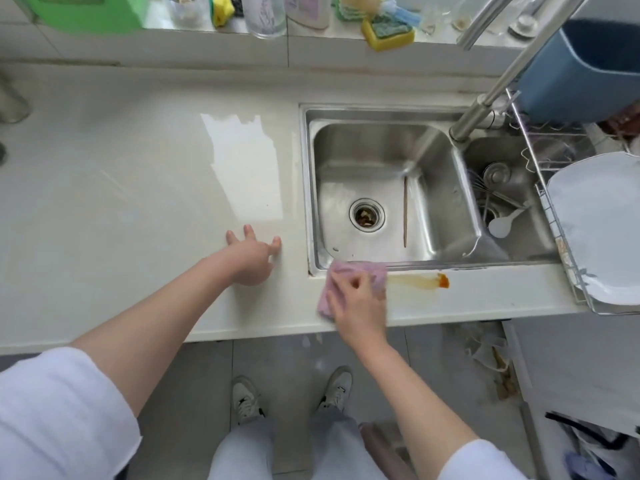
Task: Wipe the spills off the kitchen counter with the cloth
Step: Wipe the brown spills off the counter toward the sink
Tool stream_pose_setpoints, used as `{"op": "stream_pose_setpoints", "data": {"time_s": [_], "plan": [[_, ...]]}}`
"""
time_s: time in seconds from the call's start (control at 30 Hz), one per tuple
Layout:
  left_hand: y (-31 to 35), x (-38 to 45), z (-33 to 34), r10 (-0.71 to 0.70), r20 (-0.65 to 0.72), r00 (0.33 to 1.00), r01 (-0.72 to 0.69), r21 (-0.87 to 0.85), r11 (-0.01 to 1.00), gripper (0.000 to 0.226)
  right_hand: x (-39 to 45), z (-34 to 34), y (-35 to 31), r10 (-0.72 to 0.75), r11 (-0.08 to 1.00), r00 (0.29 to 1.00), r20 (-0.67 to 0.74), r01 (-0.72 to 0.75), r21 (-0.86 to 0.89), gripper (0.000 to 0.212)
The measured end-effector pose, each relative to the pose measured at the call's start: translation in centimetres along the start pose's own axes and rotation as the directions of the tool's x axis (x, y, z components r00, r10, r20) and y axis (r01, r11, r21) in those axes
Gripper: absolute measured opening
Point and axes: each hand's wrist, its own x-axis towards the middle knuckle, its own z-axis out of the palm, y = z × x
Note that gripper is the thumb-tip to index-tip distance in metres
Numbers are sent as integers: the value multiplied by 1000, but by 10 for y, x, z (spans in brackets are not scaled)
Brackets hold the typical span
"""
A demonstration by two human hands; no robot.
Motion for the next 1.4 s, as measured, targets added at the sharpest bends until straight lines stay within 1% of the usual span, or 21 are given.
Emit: {"op": "stream_pose_setpoints", "data": {"time_s": [0.1, 0.17, 0.2, 0.27, 0.33, 0.4, 0.43, 0.5, 0.57, 0.63, 0.73, 0.8, 0.87, 0.9, 0.97, 1.03, 1.07, 1.17, 1.27, 1.33, 1.4], "plan": [[1, -6, -7, 26, 24, 999, -28, 74, 997, 60, -10, 4, -10, -317, 944, 939, 137, 298, 138, 28], [2, -3, -7, 23, 39, 999, -27, 96, 995, 60, -4, -14, 35, -312, 944, 943, 117, 294, 151, 25], [-2, -3, -5, 15, 44, 999, -19, 90, 996, 60, -1, -23, 58, -245, 965, 965, 91, 234, 116, 27], [-4, 3, 0, 17, 33, 999, -19, 72, 997, 60, 7, -48, 111, 30, 996, 999, -17, -29, 90, 26], [-4, 3, 2, 17, 22, 1000, -18, 56, 998, 60, 15, -60, 132, 335, 939, 933, -132, -319, 127, 19], [-1, 1, 2, 16, 10, 1000, -16, 37, 999, 59, 22, -49, 107, 459, 888, 872, -168, -456, 58, 20], [1, 0, 2, 21, -3, 1000, -21, 39, 999, 59, 24, -40, 85, 407, 913, 904, -132, -407, 28, 22], [2, -3, 5, 23, -23, 999, -22, 32, 999, 60, 19, -21, 43, 112, 994, 993, 33, -113, 13, 23], [-1, -4, 14, 18, -43, 999, -17, 20, 1000, 63, 5, -16, 32, -213, 975, 948, 238, 190, 116, 19], [-4, -3, 20, 15, -56, 998, -14, 1, 1000, 65, -1, -31, 60, -277, 955, 925, 259, 235, 183, 22], [-4, 1, 18, 7, -59, 998, -8, -23, 1000, 64, 6, -61, 125, 30, 991, 999, 38, -35, 132, 23], [-3, 4, 16, -9, -63, 998, 6, -45, 999, 61, 20, -73, 147, 297, 943, 954, -43, -286, 169, 21], [0, 4, 14, -18, -66, 998, 14, -57, 998, 58, 32, -65, 129, 416, 902, 907, -68, -402, 160, 28], [1, 4, 13, -19, -72, 997, 15, -63, 998, 57, 34, -56, 111, 371, 924, 927, -47, -364, 120, 30], [1, 5, 12, -22, -78, 997, 16, -76, 997, 57, 29, -41, 81, 111, 990, 992, 60, -116, 78, 33], [-1, 3, 13, -21, -79, 997, 12, -117, 993, 57, 12, -37, 81, -124, 985, 973, 195, 97, 141, 35], [-2, 4, 14, -19, -80, 997, 7, -152, 988, 58, 8, -44, 95, -139, 981, 969, 204, 107, 161, 36], [-1, 5, 13, -32, -78, 996, 13, -225, 974, 58, 4, -72, 149, 153, 981, 988, 27, -155, 117, 44], [4, 3, 9, -42, -69, 997, 26, -225, 974, 57, 17, -84, 161, 387, 920, 919, -70, -379, 103, 42], [9, 0, 4, -38, -71, 997, 23, -198, 980, 55, 28, -76, 142, 395, 916, 915, -85, -385, 112, 37], [11, -1, 1, -40, -76, 996, 25, -181, 983, 55, 34, -61, 112, 289, 955, 956, -54, -283, 87, 34]]}}
